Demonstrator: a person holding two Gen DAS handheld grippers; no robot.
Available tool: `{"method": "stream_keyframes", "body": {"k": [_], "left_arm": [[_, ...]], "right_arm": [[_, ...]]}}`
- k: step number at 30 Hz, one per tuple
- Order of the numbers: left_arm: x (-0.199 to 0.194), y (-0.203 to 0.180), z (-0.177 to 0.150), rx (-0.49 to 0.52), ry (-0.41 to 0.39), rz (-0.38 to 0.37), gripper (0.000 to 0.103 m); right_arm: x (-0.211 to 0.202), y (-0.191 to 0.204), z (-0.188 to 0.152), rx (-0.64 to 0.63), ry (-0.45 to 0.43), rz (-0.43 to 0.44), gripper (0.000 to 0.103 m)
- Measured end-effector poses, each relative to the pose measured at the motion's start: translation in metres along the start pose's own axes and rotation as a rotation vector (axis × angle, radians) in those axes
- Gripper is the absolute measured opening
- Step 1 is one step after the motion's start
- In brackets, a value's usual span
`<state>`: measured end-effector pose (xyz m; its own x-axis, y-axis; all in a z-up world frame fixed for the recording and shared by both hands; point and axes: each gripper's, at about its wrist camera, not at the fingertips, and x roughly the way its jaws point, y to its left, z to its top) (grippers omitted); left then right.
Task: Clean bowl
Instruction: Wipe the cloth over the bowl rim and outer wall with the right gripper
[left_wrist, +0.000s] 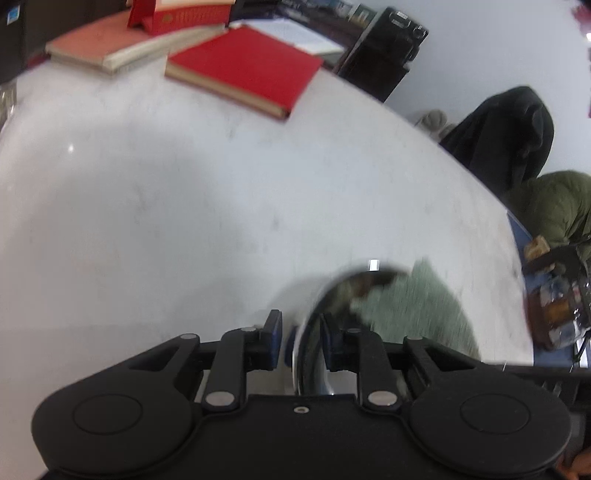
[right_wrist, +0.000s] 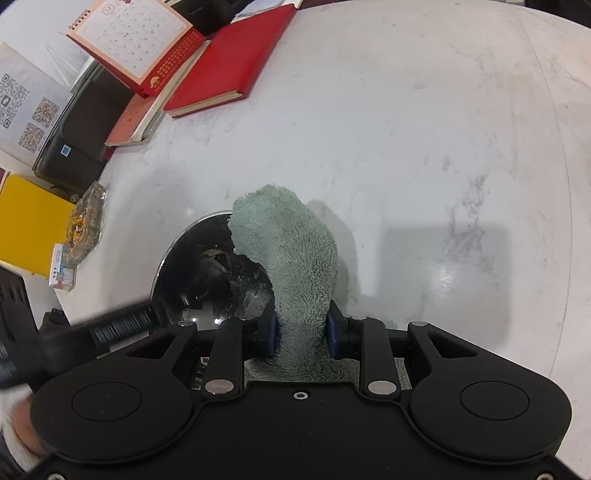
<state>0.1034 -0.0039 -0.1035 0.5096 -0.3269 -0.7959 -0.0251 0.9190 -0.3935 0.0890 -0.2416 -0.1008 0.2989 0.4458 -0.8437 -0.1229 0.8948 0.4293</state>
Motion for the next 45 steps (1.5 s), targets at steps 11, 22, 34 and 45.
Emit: {"method": "stream_keyframes", "body": {"k": [11,22,34,45], "left_arm": [[-0.005,-0.001,-0.004,0.071,0.064,-0.016,0.014],[0.007,-0.008,-0.009,0.091,0.058,0.012,0.018],[0.005,-0.014,-0.016,0.097,0.062,0.032,0.021],[0.012,-0.012,-0.013,0.045,0.040,0.040,0.026]], "right_arm": [[0.009,0.023,0.029,-0.217,-0.010,-0.036,0.021],[0.017,0.044,0.040,-0.363,-0.001,-0.064,0.023],[0.013,0.035,0.036,-0.272,-0.038,-0.058,0.024],[0.007,0.005,-0.005,-0.060,-0.041,-0.021,0.026]]}}
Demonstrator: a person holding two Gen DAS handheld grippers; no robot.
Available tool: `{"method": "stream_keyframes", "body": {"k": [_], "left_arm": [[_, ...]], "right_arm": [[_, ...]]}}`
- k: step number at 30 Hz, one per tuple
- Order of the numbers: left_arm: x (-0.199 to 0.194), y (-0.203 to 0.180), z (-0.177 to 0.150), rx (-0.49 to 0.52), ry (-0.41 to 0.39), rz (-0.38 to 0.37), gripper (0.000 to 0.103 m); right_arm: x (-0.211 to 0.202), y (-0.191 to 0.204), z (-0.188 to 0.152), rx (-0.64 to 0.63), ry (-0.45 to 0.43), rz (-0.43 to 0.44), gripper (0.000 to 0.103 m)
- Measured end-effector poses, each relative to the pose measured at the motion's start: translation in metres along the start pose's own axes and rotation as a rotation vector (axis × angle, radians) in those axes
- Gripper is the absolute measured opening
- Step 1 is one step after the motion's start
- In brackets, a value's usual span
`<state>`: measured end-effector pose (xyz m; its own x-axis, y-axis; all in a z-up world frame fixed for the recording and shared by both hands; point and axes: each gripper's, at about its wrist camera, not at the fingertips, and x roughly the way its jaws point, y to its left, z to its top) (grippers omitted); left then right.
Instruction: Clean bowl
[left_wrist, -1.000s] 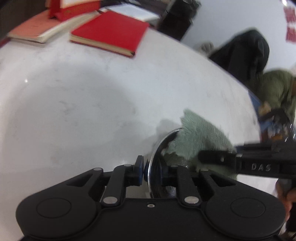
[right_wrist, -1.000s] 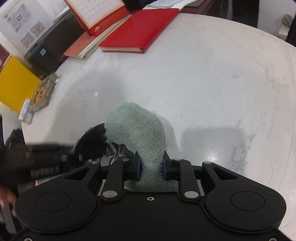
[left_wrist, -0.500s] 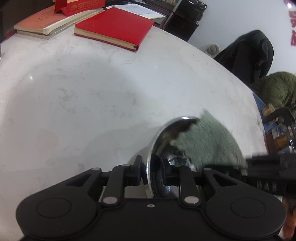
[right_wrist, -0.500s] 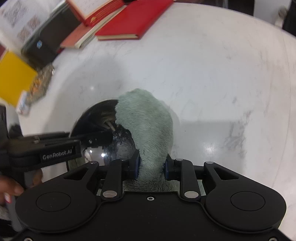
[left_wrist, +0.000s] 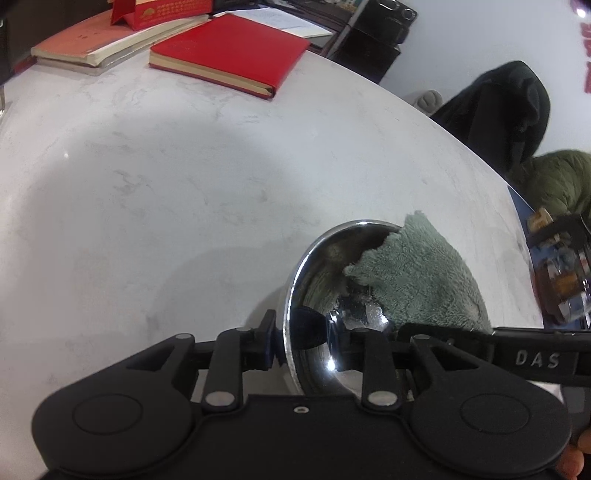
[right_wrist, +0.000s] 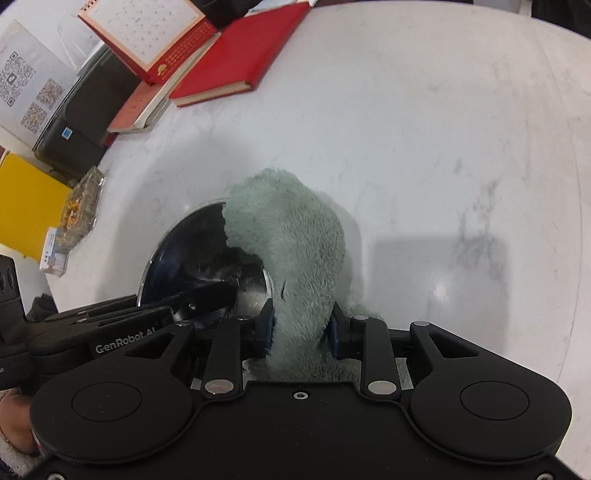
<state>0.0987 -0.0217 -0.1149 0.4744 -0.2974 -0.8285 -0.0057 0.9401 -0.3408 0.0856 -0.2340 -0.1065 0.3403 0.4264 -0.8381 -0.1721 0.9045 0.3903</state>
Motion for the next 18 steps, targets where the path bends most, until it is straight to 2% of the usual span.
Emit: {"method": "stream_keyframes", "body": {"k": [8,10,12,18], "left_arm": [[0.005,0.001,0.023,0.021,0.048,0.051,0.026],[0.005,0.000,0.022,0.024,0.053,0.055,0.027],[0.006,-0.001,0.022,0.027,0.066,0.057,0.029],[0.006,-0.002,0.018,0.031,0.091,0.047,0.036]], "right_arm": [[0.003,0.006,0.028,-0.020,-0.061,0.017,0.026],[0.000,0.009,0.028,-0.023,-0.068,0.011,0.034],[-0.004,0.010,0.027,-0.027,-0.061,0.005,0.035],[-0.016,0.013,0.027,-0.050,-0.089,-0.045,0.048]]}}
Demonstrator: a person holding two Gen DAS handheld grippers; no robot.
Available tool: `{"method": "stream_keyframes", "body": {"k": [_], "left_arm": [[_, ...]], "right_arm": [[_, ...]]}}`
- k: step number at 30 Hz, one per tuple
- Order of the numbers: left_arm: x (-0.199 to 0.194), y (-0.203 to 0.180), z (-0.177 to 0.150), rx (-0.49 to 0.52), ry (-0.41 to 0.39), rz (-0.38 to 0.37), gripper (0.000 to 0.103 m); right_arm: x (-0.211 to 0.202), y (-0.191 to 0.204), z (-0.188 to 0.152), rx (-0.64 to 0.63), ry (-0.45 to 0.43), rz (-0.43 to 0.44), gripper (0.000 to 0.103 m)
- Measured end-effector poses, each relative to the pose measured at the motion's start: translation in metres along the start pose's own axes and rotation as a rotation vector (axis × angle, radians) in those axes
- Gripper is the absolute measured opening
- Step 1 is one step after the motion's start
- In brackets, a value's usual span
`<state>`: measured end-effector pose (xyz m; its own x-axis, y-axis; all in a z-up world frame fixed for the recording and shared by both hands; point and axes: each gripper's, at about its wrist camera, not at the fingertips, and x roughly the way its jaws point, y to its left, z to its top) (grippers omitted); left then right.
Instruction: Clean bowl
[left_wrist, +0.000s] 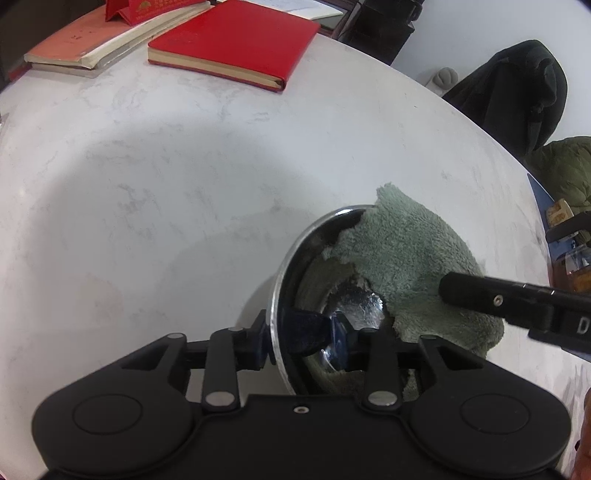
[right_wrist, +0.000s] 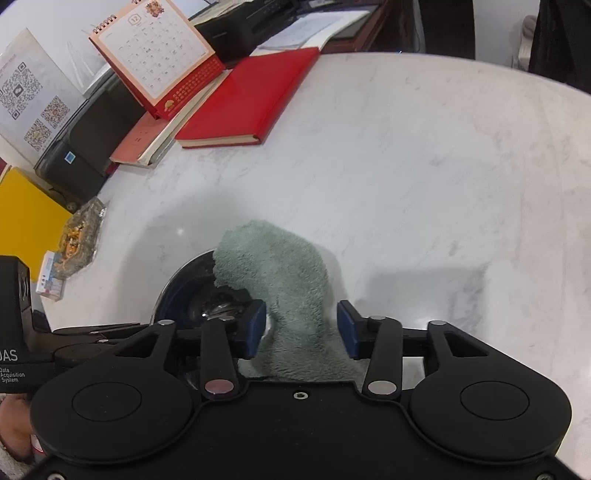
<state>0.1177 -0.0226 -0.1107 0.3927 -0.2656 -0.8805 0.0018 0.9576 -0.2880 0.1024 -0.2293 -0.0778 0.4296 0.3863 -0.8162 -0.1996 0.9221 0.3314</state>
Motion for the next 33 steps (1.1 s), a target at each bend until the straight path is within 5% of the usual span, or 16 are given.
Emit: {"method": "stream_keyframes", "body": {"k": [12,33], "left_arm": [[-0.003,-0.002,-0.001,0.025,0.007,0.013,0.050],[-0.002,-0.007,-0.004,0.055,0.008,0.037,0.057]], "right_arm": [[-0.005,0.005,-0.009,0.018,-0.002,-0.025,0.058],[-0.005,0.009,-0.015,-0.014,0.020,-0.043,0.067]]}}
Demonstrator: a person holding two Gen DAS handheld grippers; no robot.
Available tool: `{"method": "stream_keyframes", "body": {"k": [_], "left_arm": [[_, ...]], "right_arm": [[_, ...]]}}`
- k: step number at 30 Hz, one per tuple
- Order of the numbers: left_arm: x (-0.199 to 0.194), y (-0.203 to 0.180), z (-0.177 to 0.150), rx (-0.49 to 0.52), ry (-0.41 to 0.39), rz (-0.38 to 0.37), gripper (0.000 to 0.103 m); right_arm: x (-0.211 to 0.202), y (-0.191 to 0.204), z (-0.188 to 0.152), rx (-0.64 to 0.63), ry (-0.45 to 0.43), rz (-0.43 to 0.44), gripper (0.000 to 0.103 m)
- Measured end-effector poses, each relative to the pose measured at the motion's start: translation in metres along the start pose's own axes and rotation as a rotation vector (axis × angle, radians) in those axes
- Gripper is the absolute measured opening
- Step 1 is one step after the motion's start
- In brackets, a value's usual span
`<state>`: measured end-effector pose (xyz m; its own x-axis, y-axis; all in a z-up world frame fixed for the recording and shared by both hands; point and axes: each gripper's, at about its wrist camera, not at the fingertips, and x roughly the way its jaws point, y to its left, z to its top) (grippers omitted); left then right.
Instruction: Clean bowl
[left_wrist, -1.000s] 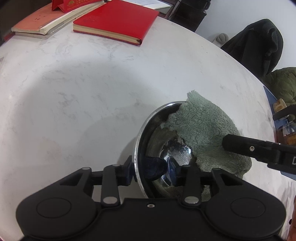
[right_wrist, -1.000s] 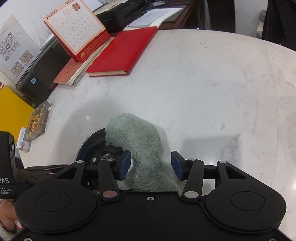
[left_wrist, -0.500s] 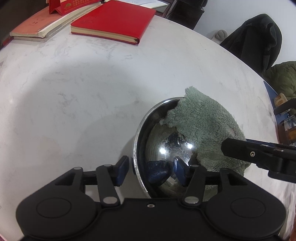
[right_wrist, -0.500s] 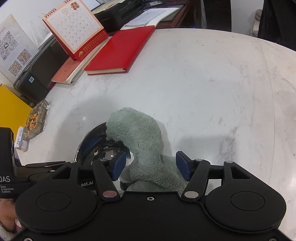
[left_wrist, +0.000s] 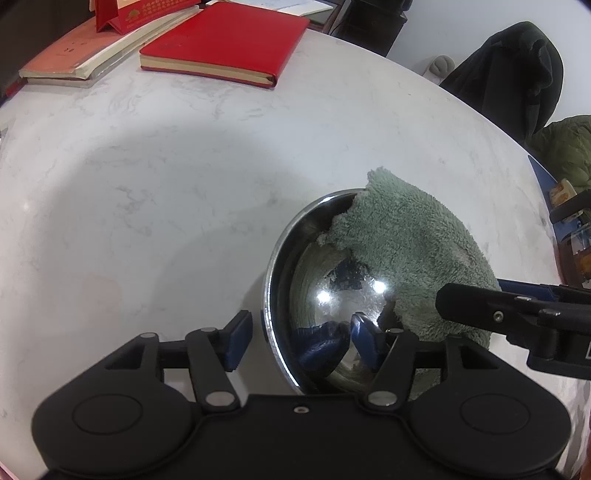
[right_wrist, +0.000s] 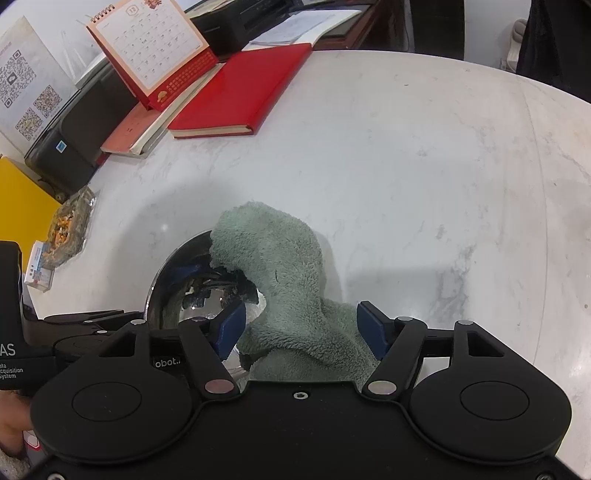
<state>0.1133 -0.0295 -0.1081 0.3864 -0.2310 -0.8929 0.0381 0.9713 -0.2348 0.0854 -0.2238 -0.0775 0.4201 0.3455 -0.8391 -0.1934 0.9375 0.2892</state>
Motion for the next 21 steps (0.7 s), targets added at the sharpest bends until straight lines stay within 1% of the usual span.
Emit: {"method": "stream_keyframes", "body": {"k": [6,9,12,16,18,21], "left_arm": [[0.001,-0.002,-0.001,0.006,0.002,0.005,0.058],[0.000,-0.001,-0.001,0.007,0.000,0.028,0.058],[-0.006,-0.002,0.000,0.036,-0.029,0.061,0.059],[-0.023,0.001,0.000,0.072,-0.071,0.115,0.064],[-0.030,0.004,0.000,0.073,-0.087,0.125,0.067],[-0.050,0.006,-0.002,0.079,-0.148,0.148,0.072]], "right_arm": [[0.001,0.001,0.001,-0.009,0.004,-0.002,0.067],[0.000,0.003,0.002,-0.022,0.002,-0.009,0.067],[-0.003,0.004,0.003,-0.036,-0.006,-0.020,0.067],[-0.012,0.004,0.002,-0.038,-0.030,-0.029,0.068],[-0.016,0.004,0.002,-0.038,-0.046,-0.036,0.068],[-0.023,0.002,0.001,-0.036,-0.079,-0.044,0.069]]}}
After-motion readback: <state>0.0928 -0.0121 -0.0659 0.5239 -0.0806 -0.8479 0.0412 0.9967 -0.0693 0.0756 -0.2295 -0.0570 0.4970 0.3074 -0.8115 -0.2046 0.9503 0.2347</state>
